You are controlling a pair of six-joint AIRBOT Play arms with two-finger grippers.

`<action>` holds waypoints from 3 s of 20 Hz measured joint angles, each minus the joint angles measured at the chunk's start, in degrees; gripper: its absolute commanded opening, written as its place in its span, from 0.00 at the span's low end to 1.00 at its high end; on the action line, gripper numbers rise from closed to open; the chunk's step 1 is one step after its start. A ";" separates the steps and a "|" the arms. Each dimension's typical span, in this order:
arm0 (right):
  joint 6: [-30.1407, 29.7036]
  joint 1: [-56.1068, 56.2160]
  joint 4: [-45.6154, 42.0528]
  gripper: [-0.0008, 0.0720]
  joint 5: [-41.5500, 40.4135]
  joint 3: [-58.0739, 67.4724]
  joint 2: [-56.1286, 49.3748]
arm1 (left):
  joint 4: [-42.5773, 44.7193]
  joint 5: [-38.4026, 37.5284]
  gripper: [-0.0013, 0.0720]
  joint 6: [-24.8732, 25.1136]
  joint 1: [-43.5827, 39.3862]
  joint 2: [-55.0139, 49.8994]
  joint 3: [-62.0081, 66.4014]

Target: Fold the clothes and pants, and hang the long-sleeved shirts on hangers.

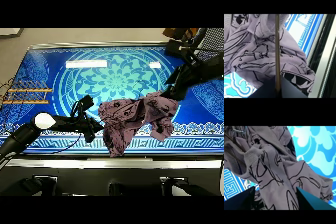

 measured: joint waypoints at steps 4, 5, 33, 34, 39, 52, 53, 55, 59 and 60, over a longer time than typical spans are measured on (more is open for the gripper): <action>-3.39 -0.83 3.32 0.83 -0.50 -4.76 -1.70 | 0.37 0.00 0.05 0.02 0.00 0.00 0.00; -3.89 -0.59 3.76 0.83 -0.85 -5.40 -2.38 | 0.39 0.00 0.05 0.02 0.00 0.00 0.00; 0.50 4.13 -1.95 0.06 1.25 -7.08 3.58 | 0.44 2.75 0.86 -25.46 9.86 1.42 0.00; 1.97 4.13 -2.54 0.06 1.18 -7.06 4.04 | 0.46 2.64 0.85 -28.81 11.15 1.55 0.00; 10.86 4.13 -3.87 0.06 0.87 -7.06 4.94 | -0.57 8.57 0.85 -39.32 7.54 1.14 -0.02; 16.98 4.13 -4.28 0.06 1.05 -7.08 5.14 | -0.90 27.58 0.83 -49.81 -13.97 -19.74 14.29; 16.98 4.13 -4.28 0.06 1.05 -7.06 5.14 | -0.90 27.67 0.83 -49.90 -14.40 -21.35 15.61; 17.18 4.13 -4.28 0.06 0.92 -7.08 5.14 | -0.15 27.28 0.83 -49.90 -15.06 -23.91 17.40; 17.20 4.13 -4.31 0.06 0.42 -7.08 5.14 | 2.67 25.51 0.64 -50.14 -15.61 -26.82 18.86; 17.22 4.13 -4.31 0.06 0.42 -7.08 5.14 | 3.23 25.33 0.43 -50.51 -15.63 -27.30 18.99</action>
